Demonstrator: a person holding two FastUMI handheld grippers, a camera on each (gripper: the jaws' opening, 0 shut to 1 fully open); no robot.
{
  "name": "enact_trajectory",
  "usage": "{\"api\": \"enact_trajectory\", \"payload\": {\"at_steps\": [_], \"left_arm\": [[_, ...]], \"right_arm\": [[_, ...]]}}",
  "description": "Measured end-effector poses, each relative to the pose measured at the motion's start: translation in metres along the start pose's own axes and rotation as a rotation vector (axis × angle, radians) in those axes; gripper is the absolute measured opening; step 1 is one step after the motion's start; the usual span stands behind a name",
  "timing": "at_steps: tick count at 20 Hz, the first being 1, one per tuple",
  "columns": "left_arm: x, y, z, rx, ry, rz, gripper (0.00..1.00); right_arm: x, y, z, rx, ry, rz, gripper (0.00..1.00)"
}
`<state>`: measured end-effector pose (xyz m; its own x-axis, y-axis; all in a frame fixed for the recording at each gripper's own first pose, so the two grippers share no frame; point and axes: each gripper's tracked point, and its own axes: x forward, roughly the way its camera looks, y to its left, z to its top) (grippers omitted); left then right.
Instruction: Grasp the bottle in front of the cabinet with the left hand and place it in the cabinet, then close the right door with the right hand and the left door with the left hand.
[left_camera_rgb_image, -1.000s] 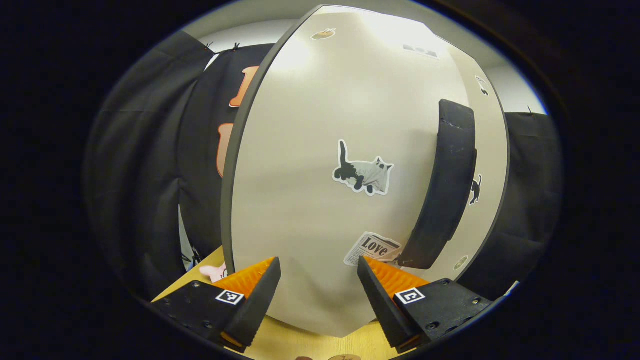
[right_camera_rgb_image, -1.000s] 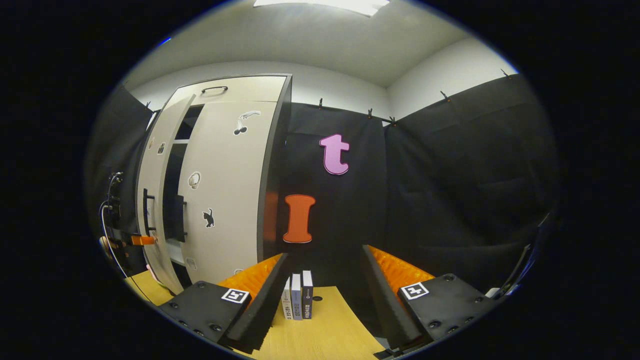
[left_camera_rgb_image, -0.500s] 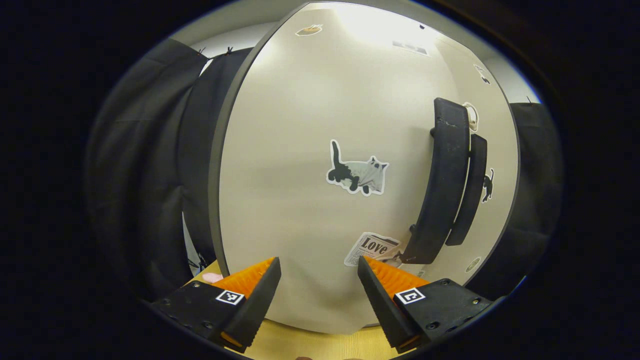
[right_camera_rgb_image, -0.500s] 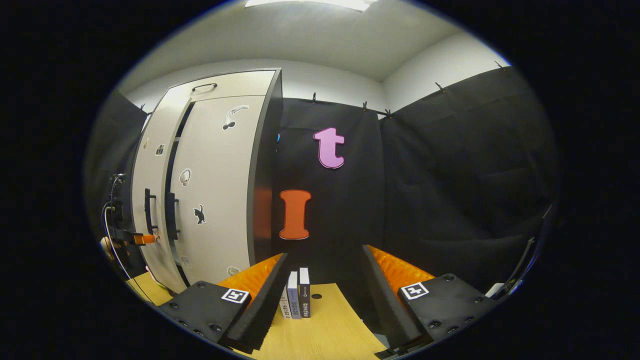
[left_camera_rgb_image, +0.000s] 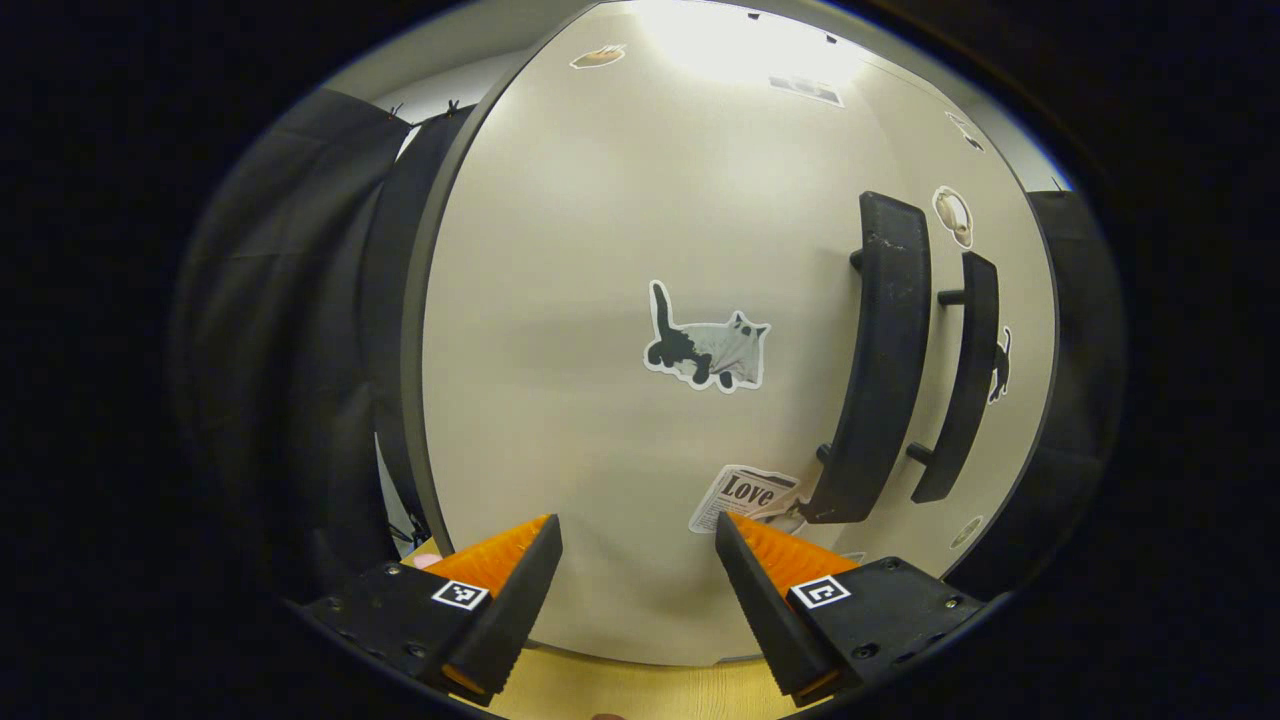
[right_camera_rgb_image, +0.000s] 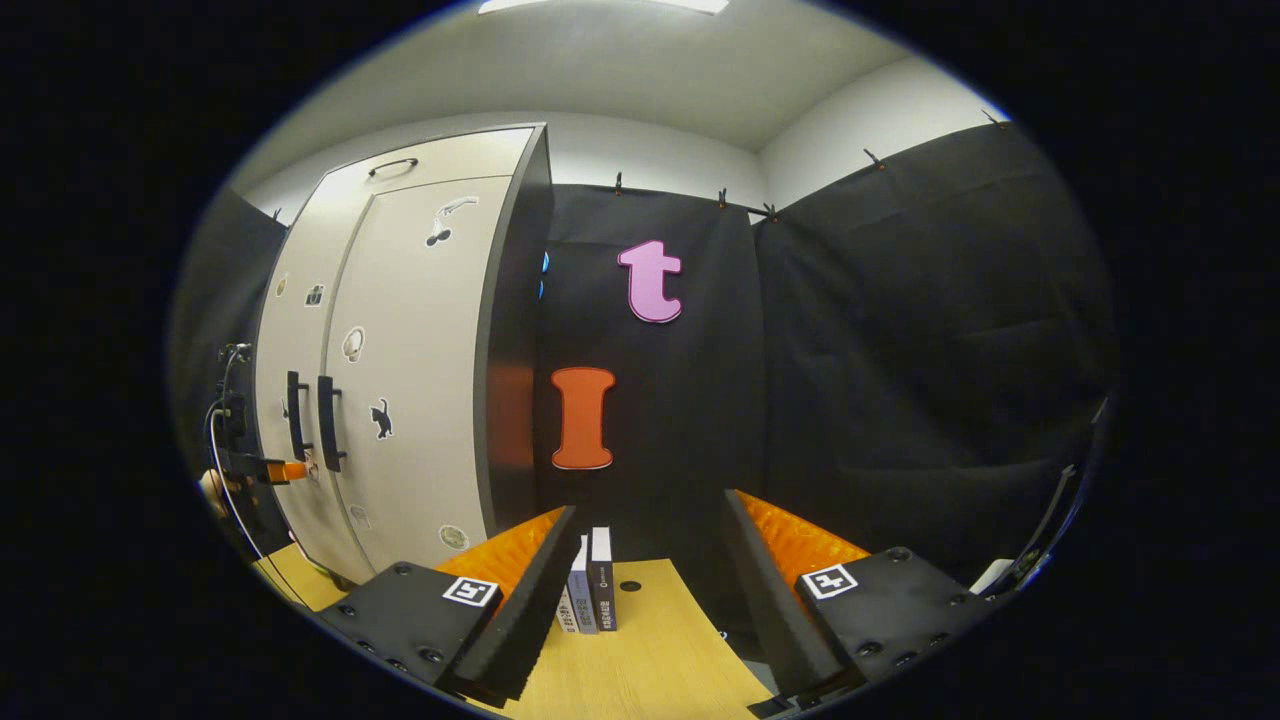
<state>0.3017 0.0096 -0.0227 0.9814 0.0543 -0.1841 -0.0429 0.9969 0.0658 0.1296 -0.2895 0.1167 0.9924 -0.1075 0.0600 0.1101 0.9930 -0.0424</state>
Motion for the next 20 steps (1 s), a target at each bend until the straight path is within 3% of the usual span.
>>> {"api": "enact_trajectory", "payload": {"at_steps": [9, 16, 20], "left_arm": [[-0.007, -0.008, -0.010, -0.058, 0.039, 0.001, 0.95], [-0.071, -0.011, 0.016, -0.086, 0.017, -0.047, 0.95], [-0.111, -0.005, 0.048, -0.084, -0.036, -0.047, 0.95]], "right_arm": [[0.006, -0.015, -0.004, -0.010, 0.021, -0.002, 0.94], [0.002, -0.016, 0.008, -0.020, 0.005, 0.001, 0.94], [0.002, 0.001, 0.013, -0.001, 0.001, 0.042, 0.94]]}}
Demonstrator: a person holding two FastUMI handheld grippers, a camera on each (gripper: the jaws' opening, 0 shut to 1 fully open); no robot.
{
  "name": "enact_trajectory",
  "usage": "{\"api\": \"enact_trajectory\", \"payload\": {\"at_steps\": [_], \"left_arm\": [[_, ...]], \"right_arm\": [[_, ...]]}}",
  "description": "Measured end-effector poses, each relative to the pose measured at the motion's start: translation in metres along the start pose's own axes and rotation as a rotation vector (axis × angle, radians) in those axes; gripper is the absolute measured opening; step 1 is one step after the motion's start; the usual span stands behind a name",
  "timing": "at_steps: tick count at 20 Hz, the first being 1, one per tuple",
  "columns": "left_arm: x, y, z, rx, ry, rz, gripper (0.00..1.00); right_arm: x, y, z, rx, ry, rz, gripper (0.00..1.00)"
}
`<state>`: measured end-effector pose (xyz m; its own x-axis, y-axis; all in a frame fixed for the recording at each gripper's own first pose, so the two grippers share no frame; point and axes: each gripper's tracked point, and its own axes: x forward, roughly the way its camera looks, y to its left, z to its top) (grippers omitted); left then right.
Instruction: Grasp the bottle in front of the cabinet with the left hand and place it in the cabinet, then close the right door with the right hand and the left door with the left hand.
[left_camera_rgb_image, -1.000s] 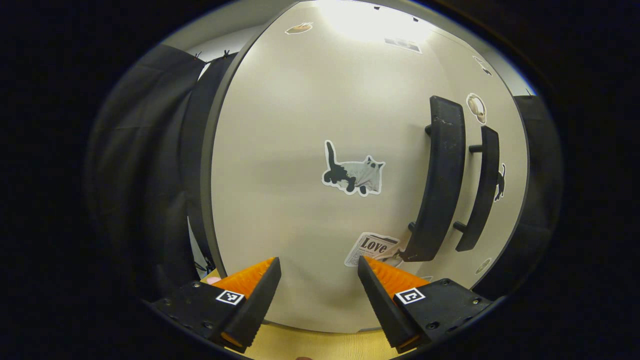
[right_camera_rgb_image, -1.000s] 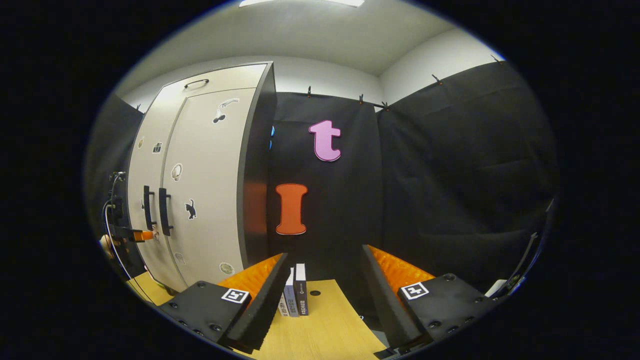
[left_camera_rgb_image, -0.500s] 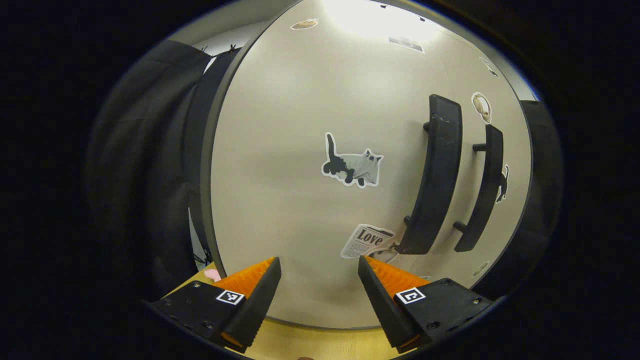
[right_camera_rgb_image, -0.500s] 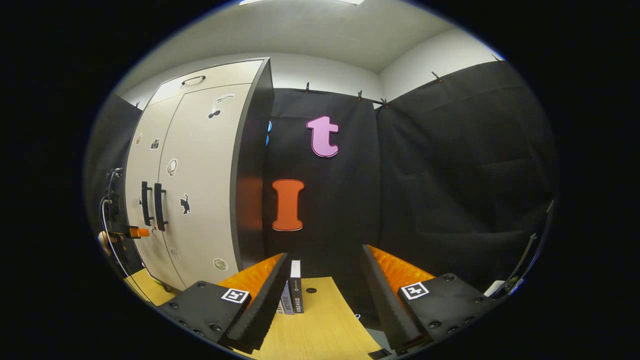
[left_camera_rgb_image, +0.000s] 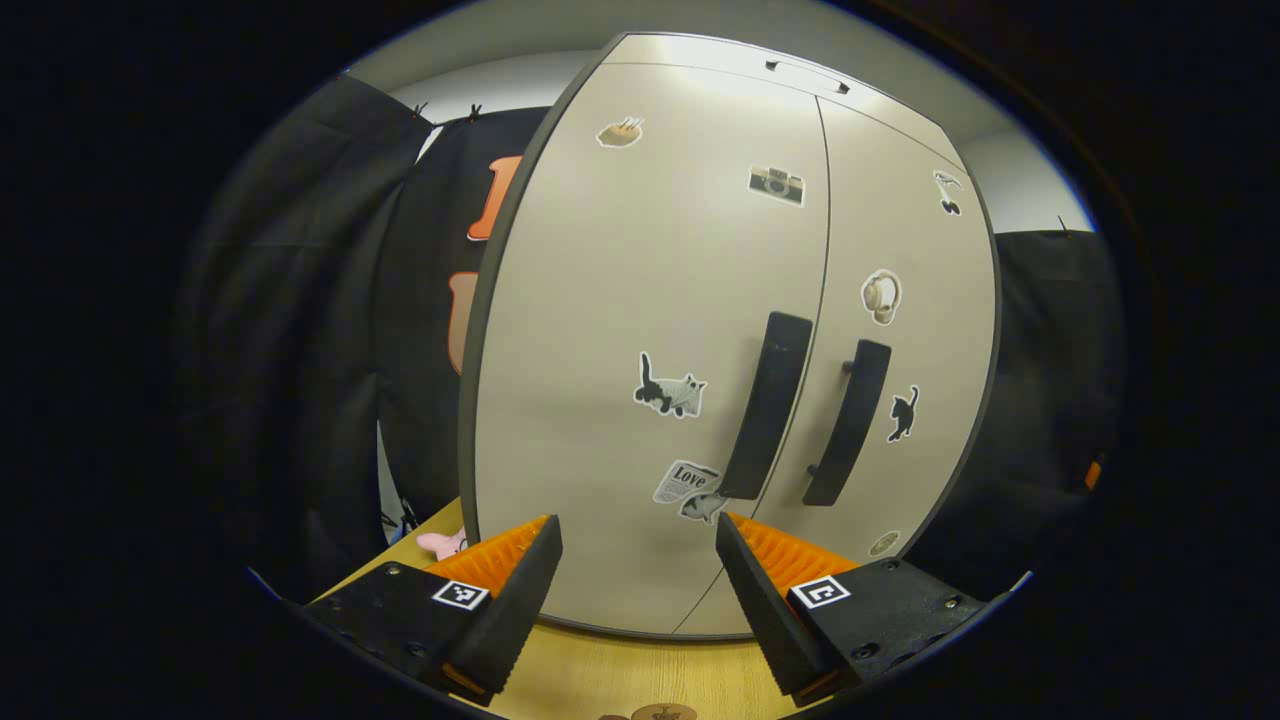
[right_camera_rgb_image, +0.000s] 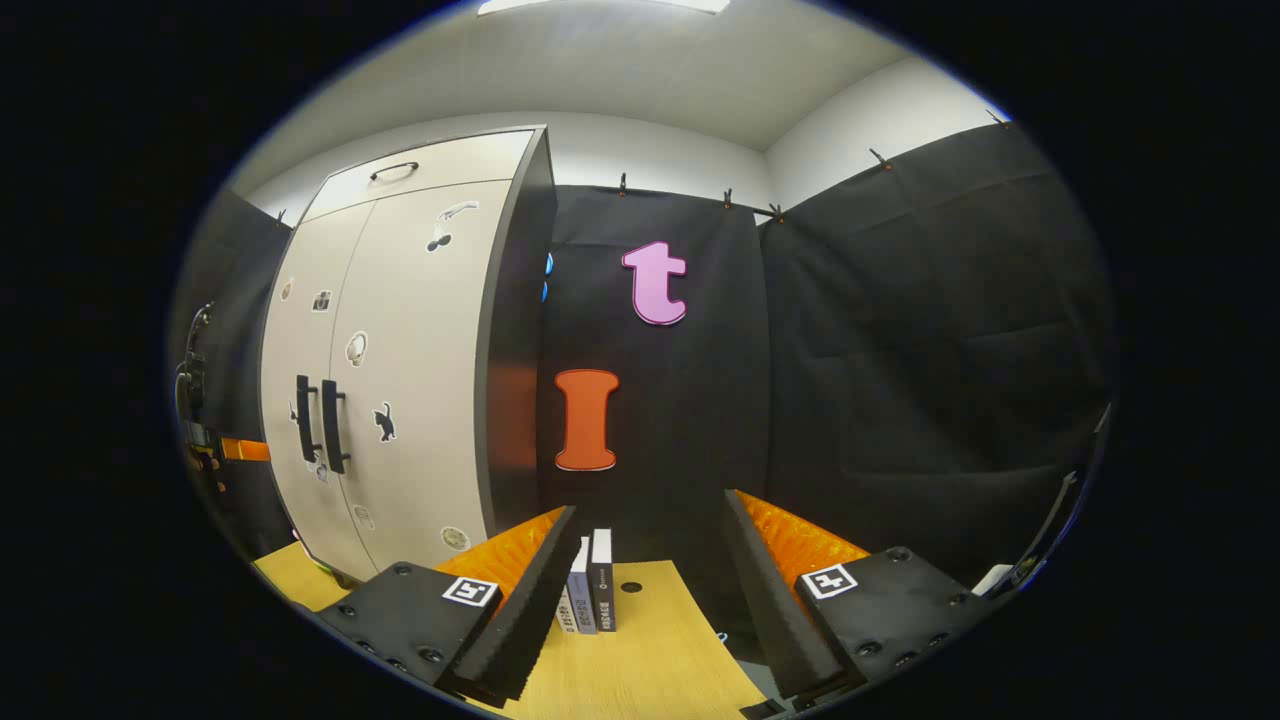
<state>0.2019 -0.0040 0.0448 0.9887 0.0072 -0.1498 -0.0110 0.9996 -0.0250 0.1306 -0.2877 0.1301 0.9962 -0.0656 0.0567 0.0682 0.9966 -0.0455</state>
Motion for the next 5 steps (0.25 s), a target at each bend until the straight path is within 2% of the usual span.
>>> {"api": "enact_trajectory", "payload": {"at_steps": [5], "left_arm": [[-0.052, 0.010, 0.042, 0.034, -0.065, 0.025, 0.94]], "right_arm": [[0.004, 0.031, 0.003, 0.008, -0.001, 0.067, 0.94]]}}
